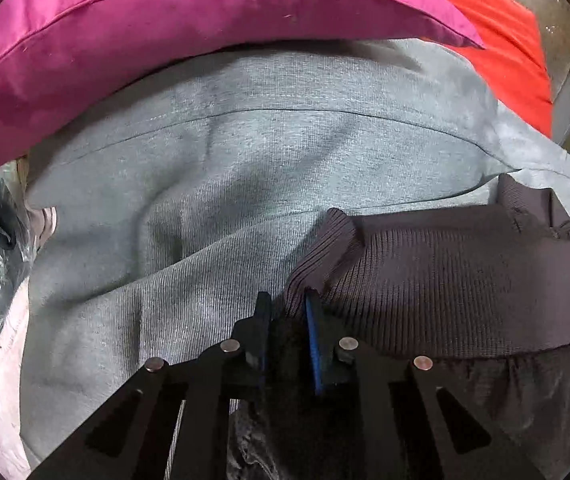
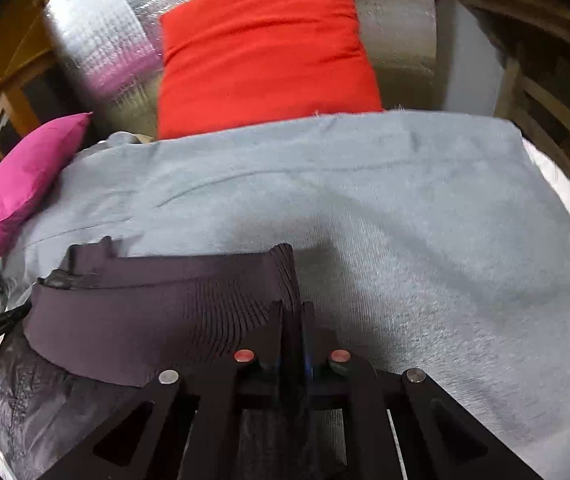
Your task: Fold large clothes
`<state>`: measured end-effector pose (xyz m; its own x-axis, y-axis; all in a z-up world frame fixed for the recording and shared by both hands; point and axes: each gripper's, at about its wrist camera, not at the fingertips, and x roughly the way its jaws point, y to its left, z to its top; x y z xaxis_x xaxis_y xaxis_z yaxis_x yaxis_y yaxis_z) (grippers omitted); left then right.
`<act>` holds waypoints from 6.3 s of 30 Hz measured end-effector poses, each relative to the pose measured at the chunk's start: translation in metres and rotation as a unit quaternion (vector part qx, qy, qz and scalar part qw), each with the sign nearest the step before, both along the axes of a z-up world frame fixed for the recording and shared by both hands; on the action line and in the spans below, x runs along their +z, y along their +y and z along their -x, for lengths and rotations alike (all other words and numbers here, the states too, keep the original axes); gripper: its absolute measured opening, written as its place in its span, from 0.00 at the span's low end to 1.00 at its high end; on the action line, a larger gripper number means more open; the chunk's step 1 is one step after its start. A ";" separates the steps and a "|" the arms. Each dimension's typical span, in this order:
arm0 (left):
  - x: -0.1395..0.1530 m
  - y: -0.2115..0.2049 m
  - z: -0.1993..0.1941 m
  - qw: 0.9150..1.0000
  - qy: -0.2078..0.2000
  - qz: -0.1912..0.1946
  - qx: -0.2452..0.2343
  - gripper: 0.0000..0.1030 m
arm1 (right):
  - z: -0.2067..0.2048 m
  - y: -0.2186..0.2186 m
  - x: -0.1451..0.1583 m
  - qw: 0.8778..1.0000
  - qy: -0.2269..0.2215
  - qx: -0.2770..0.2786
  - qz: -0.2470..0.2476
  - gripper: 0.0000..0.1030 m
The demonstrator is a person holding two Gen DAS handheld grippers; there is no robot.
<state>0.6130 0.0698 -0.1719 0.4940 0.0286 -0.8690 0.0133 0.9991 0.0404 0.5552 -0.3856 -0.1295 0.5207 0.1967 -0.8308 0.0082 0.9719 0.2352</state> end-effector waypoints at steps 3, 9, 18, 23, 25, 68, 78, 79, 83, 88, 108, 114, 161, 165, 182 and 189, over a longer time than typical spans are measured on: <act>0.002 -0.002 0.000 1.000 -0.008 -0.010 0.005 0.22 | 0.000 -0.001 -0.003 1.000 0.003 -0.008 -0.004 0.08; 0.053 0.001 0.033 0.995 -0.096 -0.007 -0.008 0.70 | 0.010 -0.012 0.018 0.997 -0.021 -0.005 -0.069 0.68; 0.032 -0.023 0.032 0.995 -0.040 -0.018 -0.087 0.79 | 0.016 0.003 0.020 0.997 -0.007 0.055 -0.048 0.87; 0.029 -0.038 0.024 0.996 -0.023 -0.032 -0.081 0.18 | 0.008 0.030 0.009 0.995 0.027 0.097 0.010 0.16; 0.022 -0.035 0.021 0.996 -0.027 -0.042 -0.072 0.18 | 0.017 0.031 0.035 0.994 -0.015 0.104 0.036 0.15; 0.035 -0.123 0.188 0.992 -0.103 -0.070 -0.031 0.80 | 0.144 0.088 0.021 0.998 -0.024 0.024 0.055 0.81; 0.025 -0.061 0.216 0.985 -0.133 -0.089 0.058 0.80 | 0.222 0.118 0.049 0.991 -0.123 0.015 0.056 0.81; 0.015 -0.054 0.213 0.986 -0.127 -0.091 0.061 0.83 | 0.220 0.120 0.034 0.992 -0.104 0.017 0.066 0.81; 0.003 -0.047 0.208 0.984 -0.141 -0.094 0.054 0.88 | 0.222 0.125 0.007 0.984 -0.110 0.021 0.135 0.85; 0.002 -0.038 0.209 0.986 -0.139 -0.073 0.057 0.88 | 0.215 0.119 0.006 0.987 -0.096 0.016 0.127 0.87; 0.045 -0.013 0.239 0.963 -0.202 -0.115 0.135 0.87 | 0.224 0.044 0.029 0.991 -0.089 -0.079 0.059 0.92; 0.073 -0.074 0.203 0.978 -0.195 -0.033 0.064 0.87 | 0.181 0.086 0.063 0.994 -0.105 -0.007 0.036 0.92; 0.015 -0.003 0.250 0.987 -0.067 -0.013 0.142 0.91 | 0.237 0.132 -0.008 0.992 -0.023 0.037 0.118 0.99; 0.025 -0.003 0.258 0.987 -0.078 -0.018 0.138 0.91 | 0.244 0.136 0.020 0.993 -0.053 0.024 0.107 0.99; 0.012 0.016 0.255 0.987 -0.055 0.001 0.150 0.91 | 0.230 0.198 -0.001 0.995 -0.035 0.069 0.058 1.00; 0.012 0.016 0.257 0.987 -0.044 0.007 0.154 0.91 | 0.239 0.165 0.018 0.996 -0.057 0.033 0.065 1.00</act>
<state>0.3560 0.0854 -0.1603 0.5383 0.1763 -0.8241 -0.2932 0.9560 0.0130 0.3162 -0.2202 -0.1111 0.6023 0.1274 -0.7881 -0.0760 0.9919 0.1022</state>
